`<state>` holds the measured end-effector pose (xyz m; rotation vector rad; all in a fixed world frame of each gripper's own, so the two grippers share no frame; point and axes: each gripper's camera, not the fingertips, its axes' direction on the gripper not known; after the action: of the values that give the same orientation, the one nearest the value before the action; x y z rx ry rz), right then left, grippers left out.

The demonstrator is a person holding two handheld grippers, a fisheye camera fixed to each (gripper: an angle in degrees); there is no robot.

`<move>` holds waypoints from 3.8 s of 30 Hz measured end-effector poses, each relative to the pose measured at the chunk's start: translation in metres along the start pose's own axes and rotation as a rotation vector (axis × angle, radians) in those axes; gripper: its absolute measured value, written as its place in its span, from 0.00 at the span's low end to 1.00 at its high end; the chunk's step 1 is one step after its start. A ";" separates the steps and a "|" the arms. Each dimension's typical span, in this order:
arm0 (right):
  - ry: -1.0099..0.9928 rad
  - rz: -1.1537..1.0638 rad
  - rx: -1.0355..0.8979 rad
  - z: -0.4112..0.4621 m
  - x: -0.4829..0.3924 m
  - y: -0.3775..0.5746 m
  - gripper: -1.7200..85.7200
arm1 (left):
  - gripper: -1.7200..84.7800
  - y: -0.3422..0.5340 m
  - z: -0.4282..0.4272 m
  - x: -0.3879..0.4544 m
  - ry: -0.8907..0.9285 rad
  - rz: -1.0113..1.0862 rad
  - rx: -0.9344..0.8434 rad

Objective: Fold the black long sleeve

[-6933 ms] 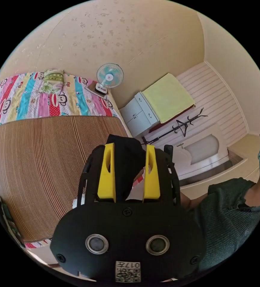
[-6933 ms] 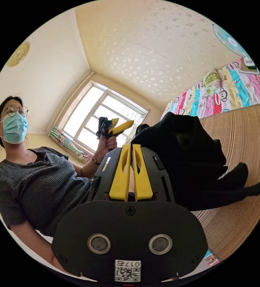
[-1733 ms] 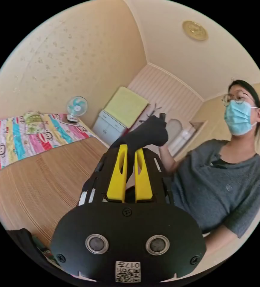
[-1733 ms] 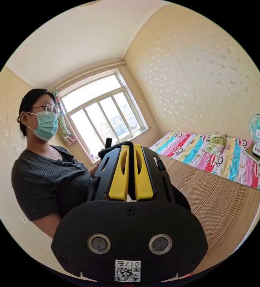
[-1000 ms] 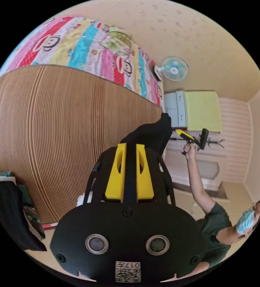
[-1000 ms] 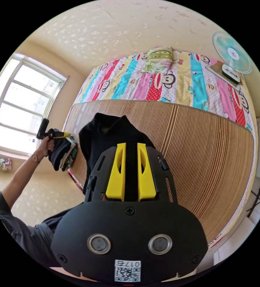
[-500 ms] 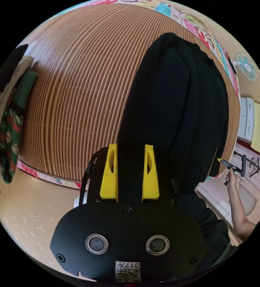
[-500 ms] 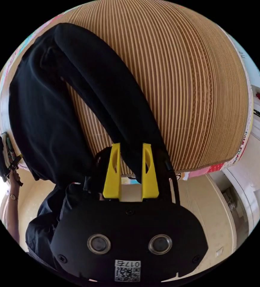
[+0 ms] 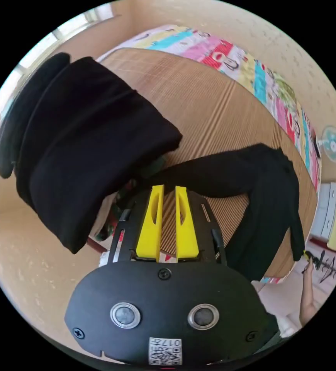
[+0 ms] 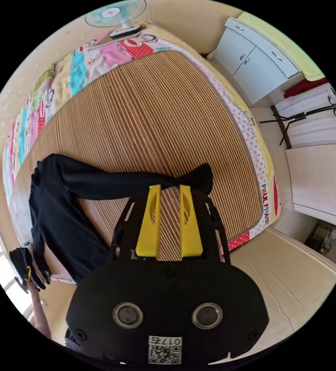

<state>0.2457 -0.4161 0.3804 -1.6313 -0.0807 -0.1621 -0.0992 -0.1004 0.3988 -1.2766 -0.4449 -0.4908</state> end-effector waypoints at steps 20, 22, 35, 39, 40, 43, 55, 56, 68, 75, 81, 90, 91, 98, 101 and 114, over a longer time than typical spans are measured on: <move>-0.058 -0.461 -0.457 0.128 -0.144 0.137 0.06 | 0.05 0.209 0.122 0.019 0.126 0.361 -0.421; 0.034 -0.492 -0.517 0.144 -0.137 0.141 0.05 | 0.05 0.220 0.114 -0.038 0.238 0.156 -0.404; -0.488 -0.051 -0.487 0.115 -0.034 0.119 0.02 | 0.15 0.166 0.108 -0.271 0.887 -0.631 -0.122; -0.512 0.018 -0.500 0.113 -0.005 0.130 0.02 | 0.17 0.162 0.159 -0.297 1.009 -0.895 -0.115; -0.505 0.021 -0.503 0.113 -0.002 0.131 0.02 | 0.17 0.167 0.171 -0.296 1.071 -0.955 -0.091; -0.473 0.036 -0.524 0.115 0.012 0.134 0.02 | 0.16 0.184 0.196 -0.286 1.203 -1.093 -0.062; -0.460 -0.082 -0.569 0.132 0.026 0.121 0.02 | 0.06 0.109 -0.080 0.000 0.204 0.203 0.368; -0.485 -0.084 -0.564 0.133 0.028 0.120 0.02 | 0.06 0.117 -0.086 0.033 0.173 0.323 0.415; -0.590 -0.118 -0.540 0.140 0.090 0.105 0.03 | 0.07 0.199 0.082 0.308 0.154 0.937 -0.055; -0.834 -0.007 -0.372 0.144 0.133 0.060 0.04 | 0.15 0.100 0.144 0.202 0.299 0.333 -0.110; -1.060 0.164 -0.236 0.150 0.189 0.053 0.06 | 0.08 0.038 0.232 0.216 0.442 0.471 -0.371; -1.185 0.620 0.171 0.158 0.356 0.051 0.12 | 0.08 0.039 0.221 0.119 0.577 0.110 -0.225; -1.158 0.638 0.181 0.158 0.364 0.046 0.12 | 0.08 0.050 0.211 0.116 0.546 0.118 -0.208; -0.815 0.765 0.198 0.154 0.426 -0.033 0.15 | 0.07 0.133 0.184 0.141 0.475 0.268 -0.322; -0.725 0.713 0.008 0.171 0.418 -0.068 0.12 | 0.07 0.179 0.186 0.172 0.480 0.345 -0.426; -0.977 0.542 0.187 0.163 0.458 0.020 0.05 | 0.02 0.214 0.167 0.224 0.549 0.383 -0.412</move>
<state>0.7094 -0.2760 0.4213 -1.3586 -0.3773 1.0347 0.1994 0.0857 0.3968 -1.5053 0.3764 -0.5951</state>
